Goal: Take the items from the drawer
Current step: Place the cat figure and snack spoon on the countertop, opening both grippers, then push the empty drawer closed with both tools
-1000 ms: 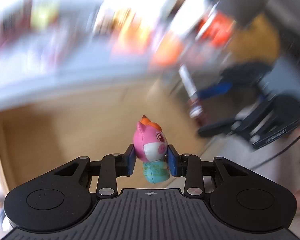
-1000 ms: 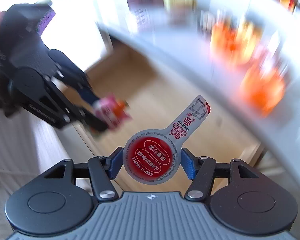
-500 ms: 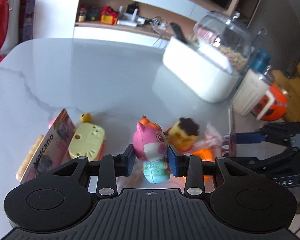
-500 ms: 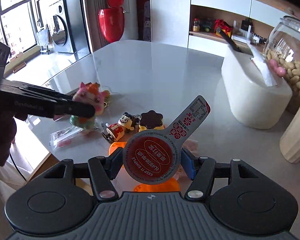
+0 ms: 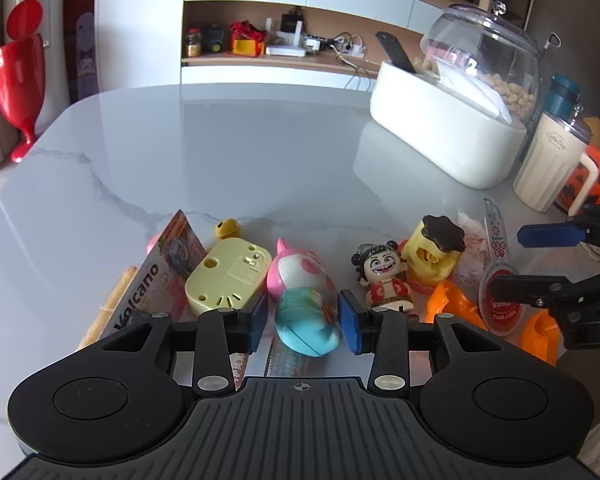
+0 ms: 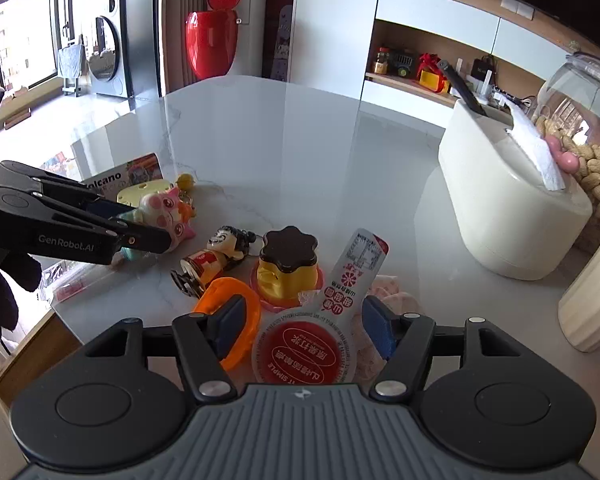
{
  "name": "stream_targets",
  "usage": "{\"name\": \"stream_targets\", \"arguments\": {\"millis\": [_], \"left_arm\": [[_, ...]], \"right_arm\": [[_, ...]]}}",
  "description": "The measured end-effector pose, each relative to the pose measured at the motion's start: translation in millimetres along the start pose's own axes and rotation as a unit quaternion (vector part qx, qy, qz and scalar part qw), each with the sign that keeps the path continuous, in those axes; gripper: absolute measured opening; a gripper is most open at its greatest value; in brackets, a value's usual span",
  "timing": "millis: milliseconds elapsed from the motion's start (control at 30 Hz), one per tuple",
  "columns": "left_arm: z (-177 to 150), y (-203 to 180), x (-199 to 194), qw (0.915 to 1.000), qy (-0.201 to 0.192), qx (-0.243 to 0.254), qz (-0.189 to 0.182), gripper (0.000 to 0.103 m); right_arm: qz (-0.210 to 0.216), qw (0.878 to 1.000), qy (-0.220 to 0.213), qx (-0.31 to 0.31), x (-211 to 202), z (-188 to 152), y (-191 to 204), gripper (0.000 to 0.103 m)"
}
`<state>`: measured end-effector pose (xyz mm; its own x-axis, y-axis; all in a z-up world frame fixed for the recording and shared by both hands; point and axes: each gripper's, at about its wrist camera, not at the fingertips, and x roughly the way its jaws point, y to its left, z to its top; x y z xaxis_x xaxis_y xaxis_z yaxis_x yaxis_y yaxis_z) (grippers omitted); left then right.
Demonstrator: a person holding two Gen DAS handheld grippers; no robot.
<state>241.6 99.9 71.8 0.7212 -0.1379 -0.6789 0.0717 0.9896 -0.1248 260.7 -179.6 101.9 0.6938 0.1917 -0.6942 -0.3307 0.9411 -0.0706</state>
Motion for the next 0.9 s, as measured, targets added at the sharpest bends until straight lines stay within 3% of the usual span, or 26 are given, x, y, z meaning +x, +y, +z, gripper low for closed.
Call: {"name": "stream_targets", "arguments": {"millis": [133,300,467,533,733,800,900], "left_arm": [[7,2,-29,0.9994,-0.032,-0.003,0.012,0.043],[-1,24,-97,0.9937,-0.087,-0.014,0.069,0.043],[-47,44,-170,0.9884,-0.098,-0.029,0.112,0.041],[-72,43,-193,0.9880,-0.095,-0.038,0.116,0.041],[-157,6,-235,0.9958,-0.032,-0.040,0.076,0.041],[-181,-11,-235,0.9982,0.007,-0.037,0.047,0.041],[-203,-31,-210,0.9953,0.087,-0.041,-0.015,0.041]], "right_arm": [[-0.026,0.999,-0.020,0.004,-25,7,1,0.065],[-0.072,0.994,-0.066,0.041,-75,5,-7,0.065],[-0.094,0.978,-0.139,0.121,-156,-28,-27,0.071],[-0.092,0.977,-0.141,0.134,-181,-46,-28,0.074],[-0.045,0.991,-0.073,0.098,-208,-111,8,0.074],[-0.035,0.995,-0.047,0.083,-206,-134,26,0.074],[0.032,0.995,0.010,0.092,-193,-167,50,0.074]]}}
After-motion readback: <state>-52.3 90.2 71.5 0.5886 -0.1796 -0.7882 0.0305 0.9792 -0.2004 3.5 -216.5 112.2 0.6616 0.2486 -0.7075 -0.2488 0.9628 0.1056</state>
